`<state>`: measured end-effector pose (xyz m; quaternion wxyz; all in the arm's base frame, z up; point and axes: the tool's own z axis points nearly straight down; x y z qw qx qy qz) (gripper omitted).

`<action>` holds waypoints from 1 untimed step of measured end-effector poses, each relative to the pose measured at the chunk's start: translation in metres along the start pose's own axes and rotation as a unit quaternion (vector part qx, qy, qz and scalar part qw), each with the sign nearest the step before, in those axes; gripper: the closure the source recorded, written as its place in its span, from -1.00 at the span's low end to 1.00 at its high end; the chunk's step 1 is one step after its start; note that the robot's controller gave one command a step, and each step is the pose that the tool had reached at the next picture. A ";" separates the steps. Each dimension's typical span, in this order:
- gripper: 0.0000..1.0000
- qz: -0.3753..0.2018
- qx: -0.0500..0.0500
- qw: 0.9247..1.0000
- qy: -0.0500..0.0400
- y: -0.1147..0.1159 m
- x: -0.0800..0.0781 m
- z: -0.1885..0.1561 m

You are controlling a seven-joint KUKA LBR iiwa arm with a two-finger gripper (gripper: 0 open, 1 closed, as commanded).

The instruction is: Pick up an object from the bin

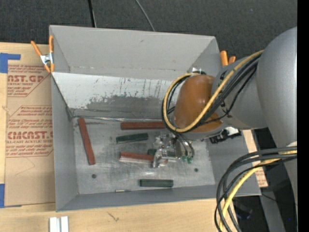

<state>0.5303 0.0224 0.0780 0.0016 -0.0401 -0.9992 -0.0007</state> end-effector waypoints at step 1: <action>1.00 -0.006 0.000 1.000 -0.002 0.002 0.003 -0.129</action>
Offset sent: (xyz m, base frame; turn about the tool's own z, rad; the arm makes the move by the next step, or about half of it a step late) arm 0.0000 0.0000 0.0000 0.0000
